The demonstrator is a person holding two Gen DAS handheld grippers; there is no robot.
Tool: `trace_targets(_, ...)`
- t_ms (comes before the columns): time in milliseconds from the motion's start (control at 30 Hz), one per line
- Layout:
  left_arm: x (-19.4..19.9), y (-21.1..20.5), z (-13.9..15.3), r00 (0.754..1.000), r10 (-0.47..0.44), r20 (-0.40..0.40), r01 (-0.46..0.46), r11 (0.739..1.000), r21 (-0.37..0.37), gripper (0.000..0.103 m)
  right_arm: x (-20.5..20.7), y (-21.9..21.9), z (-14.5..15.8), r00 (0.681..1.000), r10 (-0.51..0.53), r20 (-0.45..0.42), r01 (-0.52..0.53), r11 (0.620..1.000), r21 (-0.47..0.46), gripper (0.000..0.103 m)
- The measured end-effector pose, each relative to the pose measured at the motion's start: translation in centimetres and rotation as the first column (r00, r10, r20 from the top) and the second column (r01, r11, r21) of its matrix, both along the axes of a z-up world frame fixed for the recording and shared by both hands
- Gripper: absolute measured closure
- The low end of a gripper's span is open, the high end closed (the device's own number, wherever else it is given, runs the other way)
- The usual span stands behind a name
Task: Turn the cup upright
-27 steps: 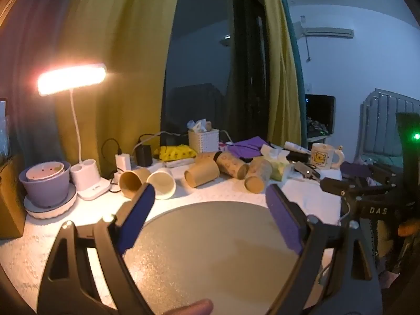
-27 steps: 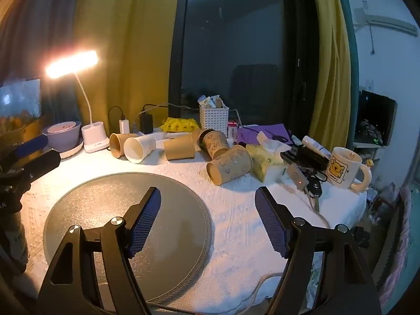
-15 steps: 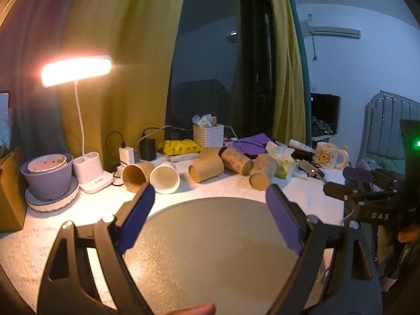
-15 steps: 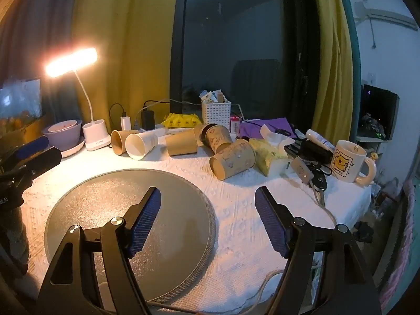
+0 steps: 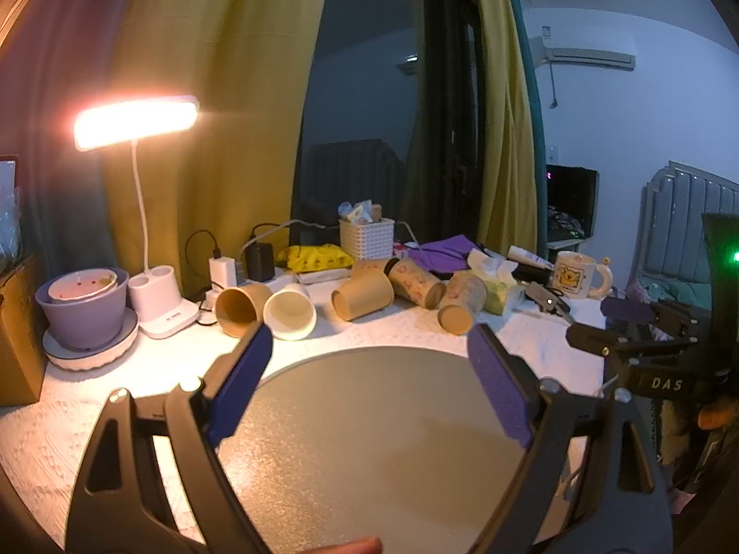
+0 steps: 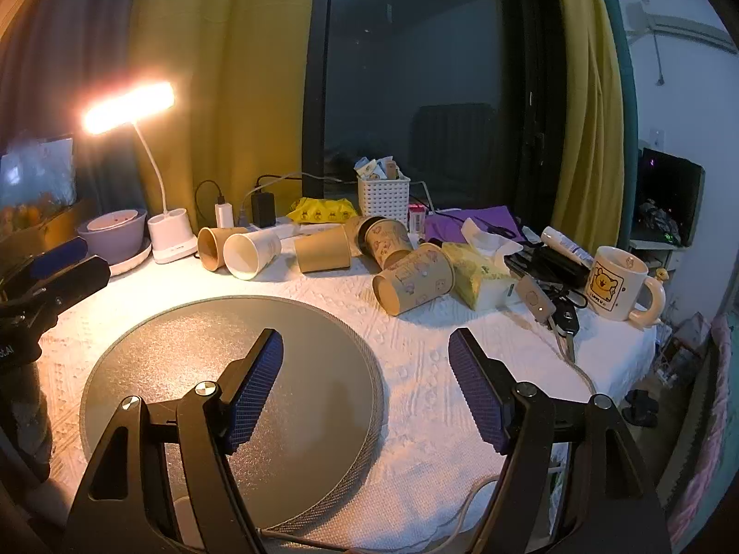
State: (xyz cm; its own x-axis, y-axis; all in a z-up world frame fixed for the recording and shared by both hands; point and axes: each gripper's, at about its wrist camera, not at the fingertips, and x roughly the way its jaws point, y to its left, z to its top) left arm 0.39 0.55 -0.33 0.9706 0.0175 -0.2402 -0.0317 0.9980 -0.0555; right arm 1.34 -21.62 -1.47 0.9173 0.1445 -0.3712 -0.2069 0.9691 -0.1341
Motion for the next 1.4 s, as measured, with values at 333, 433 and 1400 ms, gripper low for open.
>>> trace_targets(333, 0.03, 0.07, -0.12, 1.0, -0.005, 0.0, 0.005, 1.0, -0.015, 0.016, 0.13, 0.22, 0.09, 1.0, 0.003, -0.002, -0.003, 1.0, 0.004, 0.026)
trace_targets(433, -0.05, 0.03, -0.1, 1.0, -0.011, -0.001, 0.01, 1.0, -0.016, 0.016, 0.22, 0.31, 0.17, 1.0, 0.005, -0.002, -0.005, 1.0, 0.004, 0.026)
trace_targets(1400, 0.09, -0.04, 0.0, 1.0, -0.009, -0.009, 0.009, 1.0, -0.018, 0.016, 0.33, 0.23, 0.51, 1.0, 0.01, 0.002, -0.01, 1.0, 0.007, 0.026)
